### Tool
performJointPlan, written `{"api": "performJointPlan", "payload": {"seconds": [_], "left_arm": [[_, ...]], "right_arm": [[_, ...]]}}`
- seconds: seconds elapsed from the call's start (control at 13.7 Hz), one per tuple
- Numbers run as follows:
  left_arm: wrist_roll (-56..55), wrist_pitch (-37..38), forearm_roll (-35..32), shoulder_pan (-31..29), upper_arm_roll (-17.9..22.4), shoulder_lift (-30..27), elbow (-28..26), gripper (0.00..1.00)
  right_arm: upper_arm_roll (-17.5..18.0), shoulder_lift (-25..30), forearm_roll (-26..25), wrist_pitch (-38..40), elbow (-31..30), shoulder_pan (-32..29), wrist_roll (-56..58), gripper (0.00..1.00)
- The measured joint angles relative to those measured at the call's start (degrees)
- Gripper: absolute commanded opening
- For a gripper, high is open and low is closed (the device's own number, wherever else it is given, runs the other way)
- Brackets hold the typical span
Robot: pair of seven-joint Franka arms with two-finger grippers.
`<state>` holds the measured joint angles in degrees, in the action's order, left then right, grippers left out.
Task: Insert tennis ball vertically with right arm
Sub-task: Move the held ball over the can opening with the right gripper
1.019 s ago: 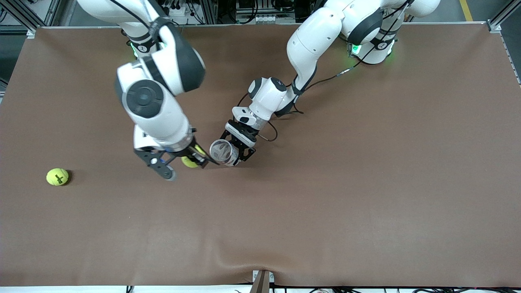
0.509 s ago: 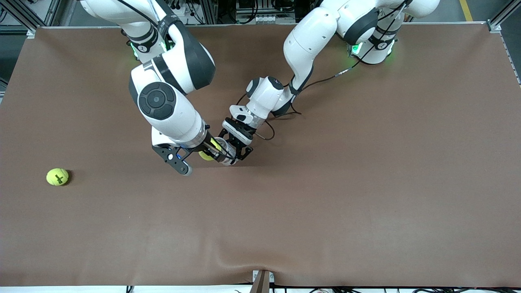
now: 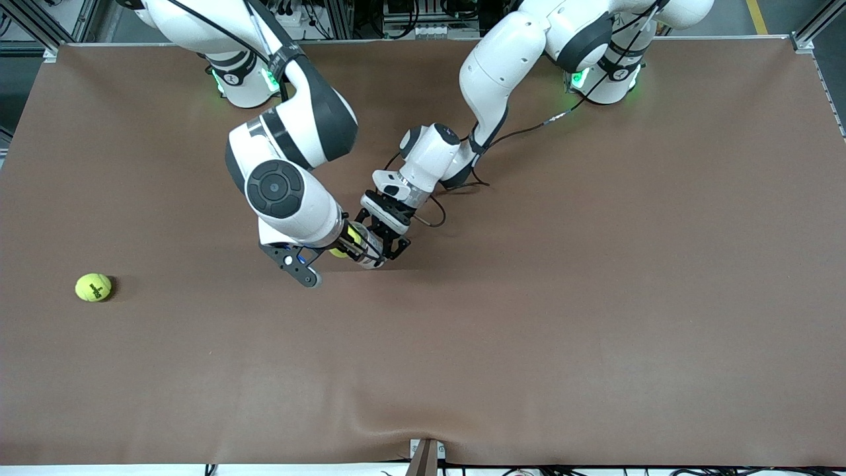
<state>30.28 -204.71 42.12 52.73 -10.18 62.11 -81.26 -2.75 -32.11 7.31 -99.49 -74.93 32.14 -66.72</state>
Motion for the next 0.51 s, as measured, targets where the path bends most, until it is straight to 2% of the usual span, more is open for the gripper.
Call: {"api": "performJointPlan", "payload": {"seconds": [0.29,0.36,0.44,0.51], "left_arm": [[0.0,-0.07,0.01,0.01,0.0,0.03,0.0,0.68],[0.0,-0.09,0.03,0.02,0.0,0.04,0.0,0.7],[0.0,-0.13,0.1,0.03,0.0,0.07,0.0,0.7],[0.0,-0.17,0.12,0.06,0.0,0.09,0.0,0.7]], "right_arm": [[0.02,-0.65,0.05,0.15,-0.84,0.9,0.06,0.0],[0.02,-0.77,0.05,0.15,-1.17,1.06,0.06,0.35],[0.02,-0.88,0.05,0.15,-1.38,1.12,0.07,0.81],[0.0,-0.97,0.05,0.15,-1.41,1.12,0.07,1.0]]}}
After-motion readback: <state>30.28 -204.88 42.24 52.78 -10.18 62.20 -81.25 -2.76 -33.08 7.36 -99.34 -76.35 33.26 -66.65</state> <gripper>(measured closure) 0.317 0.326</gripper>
